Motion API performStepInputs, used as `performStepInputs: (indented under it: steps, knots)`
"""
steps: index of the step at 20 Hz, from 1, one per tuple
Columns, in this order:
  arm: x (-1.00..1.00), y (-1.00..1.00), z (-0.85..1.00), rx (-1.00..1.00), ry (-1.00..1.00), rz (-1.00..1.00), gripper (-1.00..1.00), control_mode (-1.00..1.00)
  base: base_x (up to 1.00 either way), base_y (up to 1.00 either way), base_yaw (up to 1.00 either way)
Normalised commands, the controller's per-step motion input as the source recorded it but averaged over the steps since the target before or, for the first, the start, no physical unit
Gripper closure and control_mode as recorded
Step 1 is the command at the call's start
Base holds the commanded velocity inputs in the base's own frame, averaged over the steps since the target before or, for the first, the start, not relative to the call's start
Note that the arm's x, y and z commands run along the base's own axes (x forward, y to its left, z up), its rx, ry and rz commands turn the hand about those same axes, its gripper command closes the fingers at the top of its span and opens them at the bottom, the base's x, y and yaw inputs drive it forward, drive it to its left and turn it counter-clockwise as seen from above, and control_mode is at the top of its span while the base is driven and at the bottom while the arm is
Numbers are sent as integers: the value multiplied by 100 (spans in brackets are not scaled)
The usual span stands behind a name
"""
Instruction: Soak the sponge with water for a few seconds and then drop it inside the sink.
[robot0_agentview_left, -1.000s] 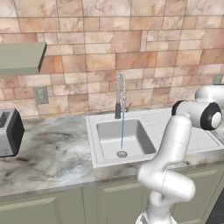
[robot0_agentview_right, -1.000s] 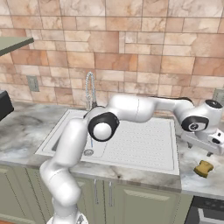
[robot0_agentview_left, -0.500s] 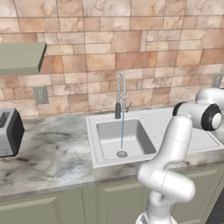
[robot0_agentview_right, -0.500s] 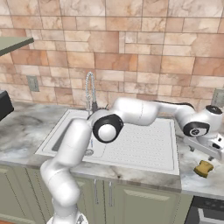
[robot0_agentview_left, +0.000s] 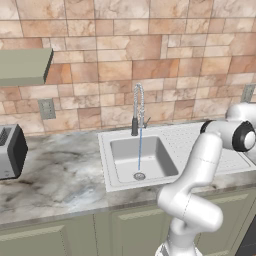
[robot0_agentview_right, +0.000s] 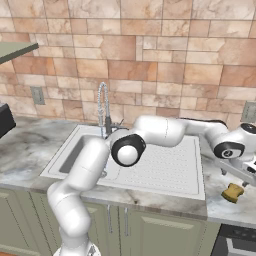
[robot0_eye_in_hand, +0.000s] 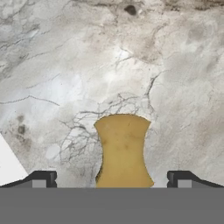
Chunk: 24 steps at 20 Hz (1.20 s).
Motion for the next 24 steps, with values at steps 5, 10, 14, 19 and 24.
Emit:
performStepInputs:
  steps: [5,10,14,19,24]
  knots:
    - [0,-3,-13,1,0,-3,-100,-100,0,0,0]
    - [0,0,-16,1,0,-1,-100,-100,0,0,0]
    - [0,0,-17,1,0,-1,-100,-100,0,0,0]
    - [1,0,-23,0,0,-1,-100,-100,0,0,0]
    - [0,0,-28,0,0,-1,-100,-100,0,0,0]
